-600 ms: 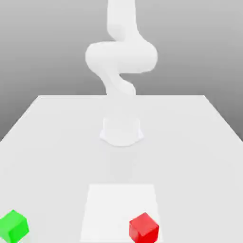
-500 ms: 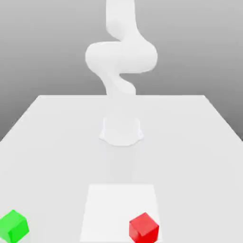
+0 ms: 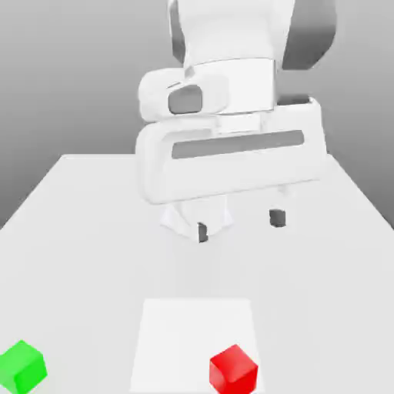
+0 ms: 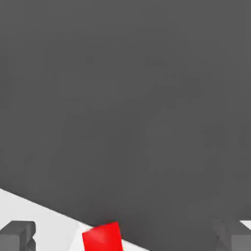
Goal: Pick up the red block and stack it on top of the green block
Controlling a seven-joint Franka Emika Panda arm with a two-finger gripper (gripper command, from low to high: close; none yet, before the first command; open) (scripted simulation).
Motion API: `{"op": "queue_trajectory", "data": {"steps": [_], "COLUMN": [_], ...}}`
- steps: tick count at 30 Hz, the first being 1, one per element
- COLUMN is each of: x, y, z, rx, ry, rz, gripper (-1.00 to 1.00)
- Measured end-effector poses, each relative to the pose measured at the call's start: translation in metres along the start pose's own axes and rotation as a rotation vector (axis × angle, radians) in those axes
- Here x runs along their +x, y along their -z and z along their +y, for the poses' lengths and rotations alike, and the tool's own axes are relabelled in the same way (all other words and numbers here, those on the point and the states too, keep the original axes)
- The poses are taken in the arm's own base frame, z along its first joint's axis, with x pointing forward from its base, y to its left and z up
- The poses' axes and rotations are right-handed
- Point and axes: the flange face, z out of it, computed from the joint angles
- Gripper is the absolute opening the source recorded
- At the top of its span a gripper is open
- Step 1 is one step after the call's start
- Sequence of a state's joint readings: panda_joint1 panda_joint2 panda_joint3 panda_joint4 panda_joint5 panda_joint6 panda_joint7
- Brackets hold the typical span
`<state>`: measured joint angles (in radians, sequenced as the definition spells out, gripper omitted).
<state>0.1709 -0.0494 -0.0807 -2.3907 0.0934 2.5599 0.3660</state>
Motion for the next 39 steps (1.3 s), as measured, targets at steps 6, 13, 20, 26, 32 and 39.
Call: {"op": "queue_trajectory", "data": {"steps": [6,13,20,26,32,39], "x": [-0.030,-0.055,-0.055,-0.027,0.031,0.043], "y": [-0.107,-0.201,-0.201,-0.142,-0.114,-0.135], "z": [0.012,0.028,0.028,0.048,0.184,0.326], "rx": [-0.094,-0.129,-0.129,-0.138,-0.168,-0.189], "ry": [0.122,0.167,0.167,0.085,-0.264,-0.575], "rz": [-0.139,-0.187,-0.188,-0.185,-0.163,-0.130], "gripper": [0.00,-1.00,-1.00,-1.00,-1.00,1.00]}}
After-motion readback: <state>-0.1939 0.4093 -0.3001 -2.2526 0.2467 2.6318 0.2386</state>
